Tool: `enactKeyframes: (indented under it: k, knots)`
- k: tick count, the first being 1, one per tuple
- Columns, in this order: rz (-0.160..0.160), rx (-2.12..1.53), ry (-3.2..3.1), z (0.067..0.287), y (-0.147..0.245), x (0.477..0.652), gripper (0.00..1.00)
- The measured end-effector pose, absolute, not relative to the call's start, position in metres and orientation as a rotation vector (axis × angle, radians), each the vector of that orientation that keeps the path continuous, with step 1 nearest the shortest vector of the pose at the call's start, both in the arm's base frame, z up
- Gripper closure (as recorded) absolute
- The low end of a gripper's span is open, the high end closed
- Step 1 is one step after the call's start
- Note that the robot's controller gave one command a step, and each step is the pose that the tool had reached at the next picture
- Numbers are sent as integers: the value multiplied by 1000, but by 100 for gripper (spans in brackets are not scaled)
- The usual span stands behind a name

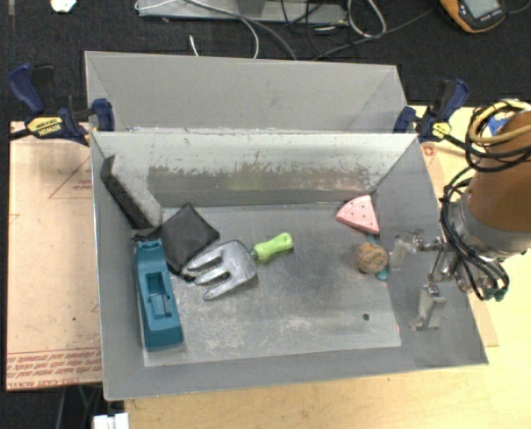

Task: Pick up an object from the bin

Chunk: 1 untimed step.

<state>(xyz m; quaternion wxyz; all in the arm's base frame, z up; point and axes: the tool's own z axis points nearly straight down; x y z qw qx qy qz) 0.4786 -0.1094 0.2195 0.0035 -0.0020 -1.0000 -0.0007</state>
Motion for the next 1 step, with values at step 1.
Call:
enactKeyframes:
  k: [1]
  knots:
    - [0, 0, -3142, 223, -109, 480, 0]
